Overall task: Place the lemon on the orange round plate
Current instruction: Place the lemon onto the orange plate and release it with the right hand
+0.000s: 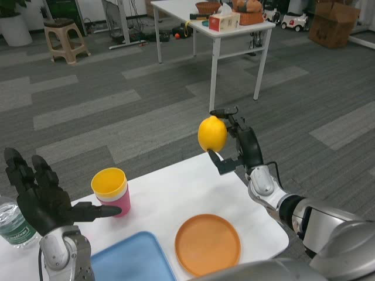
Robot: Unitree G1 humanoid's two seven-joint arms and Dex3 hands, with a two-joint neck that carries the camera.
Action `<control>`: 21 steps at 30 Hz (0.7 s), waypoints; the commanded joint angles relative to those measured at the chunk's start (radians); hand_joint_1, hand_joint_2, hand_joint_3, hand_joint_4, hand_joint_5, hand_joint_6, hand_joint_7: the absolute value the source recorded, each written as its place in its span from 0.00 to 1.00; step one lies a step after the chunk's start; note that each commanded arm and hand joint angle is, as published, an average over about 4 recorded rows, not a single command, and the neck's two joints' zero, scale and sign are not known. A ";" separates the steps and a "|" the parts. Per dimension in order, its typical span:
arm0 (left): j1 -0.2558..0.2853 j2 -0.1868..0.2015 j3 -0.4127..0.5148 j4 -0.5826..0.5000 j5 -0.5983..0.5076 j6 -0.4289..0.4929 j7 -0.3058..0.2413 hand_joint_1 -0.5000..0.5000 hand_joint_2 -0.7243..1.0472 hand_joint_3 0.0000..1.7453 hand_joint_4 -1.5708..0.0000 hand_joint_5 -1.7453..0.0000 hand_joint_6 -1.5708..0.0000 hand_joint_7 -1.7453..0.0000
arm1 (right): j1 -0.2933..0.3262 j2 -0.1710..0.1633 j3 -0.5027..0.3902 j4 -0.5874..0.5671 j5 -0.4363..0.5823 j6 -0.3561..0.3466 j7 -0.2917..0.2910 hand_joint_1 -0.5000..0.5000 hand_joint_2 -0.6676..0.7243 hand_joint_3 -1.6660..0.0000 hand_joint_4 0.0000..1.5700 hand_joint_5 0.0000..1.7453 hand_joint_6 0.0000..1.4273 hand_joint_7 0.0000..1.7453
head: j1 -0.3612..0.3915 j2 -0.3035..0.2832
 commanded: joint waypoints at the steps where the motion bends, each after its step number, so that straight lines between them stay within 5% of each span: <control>1: -0.010 0.005 0.006 -0.009 0.007 0.001 0.005 0.00 0.00 0.05 1.00 1.00 1.00 0.96 | 0.000 -0.024 0.015 -0.008 0.019 -0.007 0.027 0.31 0.23 0.14 0.40 0.75 0.24 0.66 | 0.021 -0.076; 10: -0.005 0.011 0.006 -0.009 0.004 0.001 0.005 0.00 0.00 0.05 1.00 1.00 1.00 0.96 | 0.098 -0.106 0.045 -0.128 0.036 0.044 0.190 0.32 0.23 0.14 0.37 0.78 0.24 0.72 | 0.050 -0.176; 16: -0.005 0.018 0.004 -0.009 0.001 0.006 0.005 0.00 0.01 0.05 1.00 1.00 1.00 0.96 | 0.190 -0.191 0.125 -0.230 0.038 0.069 0.215 0.29 0.27 0.17 0.34 0.78 0.21 0.72 | 0.049 -0.240; 21: -0.004 0.033 -0.007 -0.009 -0.002 0.011 0.004 0.00 0.03 0.05 1.00 1.00 1.00 0.96 | 0.251 -0.213 0.167 -0.269 0.038 0.094 0.239 0.29 0.28 0.19 0.30 0.83 0.16 0.73 | 0.044 -0.281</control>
